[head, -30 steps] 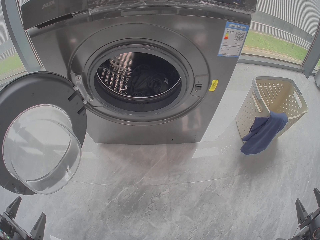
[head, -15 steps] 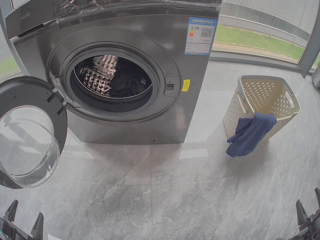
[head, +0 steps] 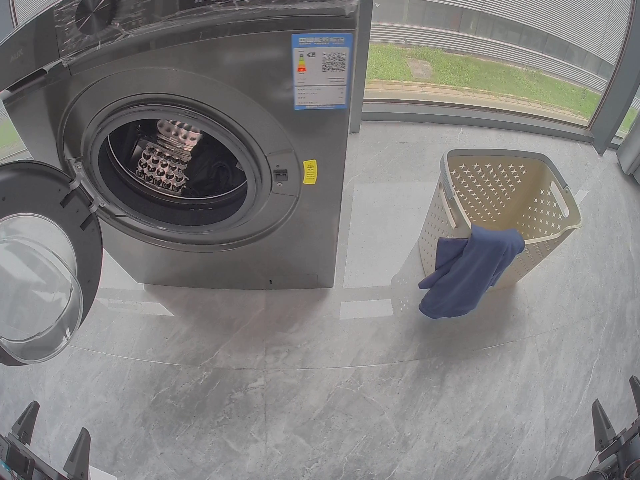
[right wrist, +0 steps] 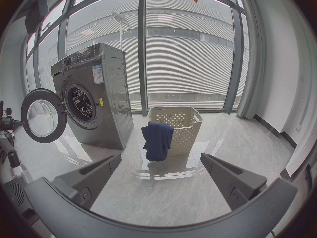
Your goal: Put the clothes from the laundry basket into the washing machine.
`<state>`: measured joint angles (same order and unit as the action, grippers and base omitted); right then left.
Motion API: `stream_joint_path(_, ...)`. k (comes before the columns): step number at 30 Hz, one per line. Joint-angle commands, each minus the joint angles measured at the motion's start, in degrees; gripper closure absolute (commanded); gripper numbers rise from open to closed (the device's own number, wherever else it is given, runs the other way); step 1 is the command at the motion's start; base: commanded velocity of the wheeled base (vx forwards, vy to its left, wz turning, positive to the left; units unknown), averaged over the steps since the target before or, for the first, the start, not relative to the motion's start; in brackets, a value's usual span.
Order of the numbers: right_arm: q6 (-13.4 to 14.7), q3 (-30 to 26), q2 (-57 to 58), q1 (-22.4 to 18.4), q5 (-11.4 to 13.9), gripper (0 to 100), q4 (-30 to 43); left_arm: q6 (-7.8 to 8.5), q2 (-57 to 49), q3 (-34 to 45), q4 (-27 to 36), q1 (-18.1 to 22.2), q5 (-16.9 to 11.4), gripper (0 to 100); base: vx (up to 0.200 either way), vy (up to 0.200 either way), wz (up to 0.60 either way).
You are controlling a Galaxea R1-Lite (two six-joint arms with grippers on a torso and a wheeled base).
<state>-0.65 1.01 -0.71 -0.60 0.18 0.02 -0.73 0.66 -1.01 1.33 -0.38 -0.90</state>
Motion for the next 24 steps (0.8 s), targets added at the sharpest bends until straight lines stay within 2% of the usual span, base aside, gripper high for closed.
stream_joint_path(1, 0.03, -1.01, 0.71, -0.02, -0.01, 0, -0.02, -0.41, -0.66, 0.66, -0.01, 0.03, 0.20, 0, 0.000, -0.200, 0.00)
stream_joint_path(20, 0.03, -1.01, 0.71, -0.02, -0.01, 0, -0.02, -0.15, -0.66, 0.84, -0.63, 0.03, 0.20, 0, 0.000, -0.200, 0.00)
stream_joint_path(24, 0.03, -1.01, 0.71, -0.02, -0.01, 0, -0.02, 0.12, -0.66, 0.84, -0.63, 0.03, 0.20, 0, 0.000, 0.000, 0.00)
